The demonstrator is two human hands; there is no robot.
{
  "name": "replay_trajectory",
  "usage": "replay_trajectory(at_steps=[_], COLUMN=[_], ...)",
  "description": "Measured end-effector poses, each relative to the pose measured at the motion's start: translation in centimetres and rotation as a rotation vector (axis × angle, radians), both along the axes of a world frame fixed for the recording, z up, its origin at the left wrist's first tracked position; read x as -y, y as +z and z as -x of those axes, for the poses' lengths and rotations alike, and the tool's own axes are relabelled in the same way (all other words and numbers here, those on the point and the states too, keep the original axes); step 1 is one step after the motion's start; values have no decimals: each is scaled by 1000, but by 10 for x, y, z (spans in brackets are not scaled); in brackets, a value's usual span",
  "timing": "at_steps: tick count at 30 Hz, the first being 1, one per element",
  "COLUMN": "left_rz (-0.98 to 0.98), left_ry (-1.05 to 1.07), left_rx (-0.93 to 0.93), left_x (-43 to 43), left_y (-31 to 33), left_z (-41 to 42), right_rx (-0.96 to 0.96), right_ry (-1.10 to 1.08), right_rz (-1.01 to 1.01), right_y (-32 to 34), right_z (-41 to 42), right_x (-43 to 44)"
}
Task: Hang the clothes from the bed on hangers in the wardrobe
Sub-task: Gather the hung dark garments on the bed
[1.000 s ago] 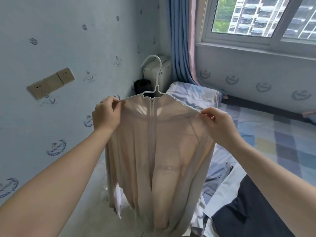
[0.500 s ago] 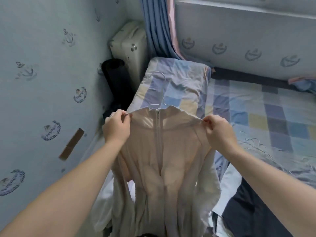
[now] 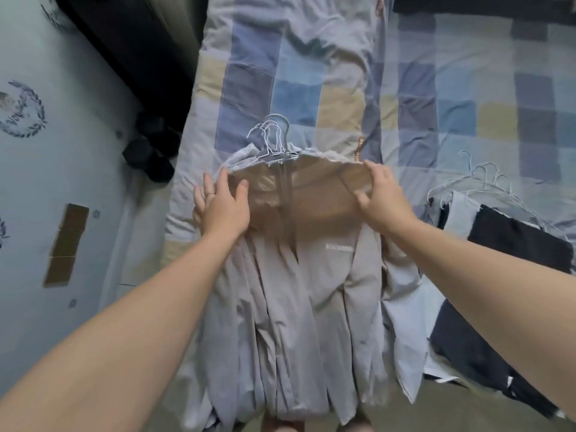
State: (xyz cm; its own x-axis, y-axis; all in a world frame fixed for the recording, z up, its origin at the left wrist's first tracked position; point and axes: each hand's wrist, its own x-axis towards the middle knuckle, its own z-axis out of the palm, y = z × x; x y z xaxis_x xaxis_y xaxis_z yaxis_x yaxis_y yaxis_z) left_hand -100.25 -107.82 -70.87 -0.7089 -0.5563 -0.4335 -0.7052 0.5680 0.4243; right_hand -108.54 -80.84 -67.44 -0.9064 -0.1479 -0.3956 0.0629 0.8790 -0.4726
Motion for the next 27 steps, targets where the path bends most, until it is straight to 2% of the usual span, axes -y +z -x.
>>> replay_trajectory(at_steps=[4,9,16,21,27], left_rz=[-124,-203,-158,-195,-128], left_ry=[-139,-326,-539,-714,-987], left_rx=[30,13,-15,-19,-120], left_x=[-21,-57,-100,-151,-235], left_y=[3,47,113,149,185], left_z=[-24,-61,-93,-104,-129], right_rx=[79,187,68,-34,-141], right_ry=[46,99,52,-77,-293], right_rz=[99,-4,-71,-102,-172], right_y=[-3,32,109,152,187], right_z=[-45,-107,-154,-192,-269], right_x=[1,-15,-38,-79,-151])
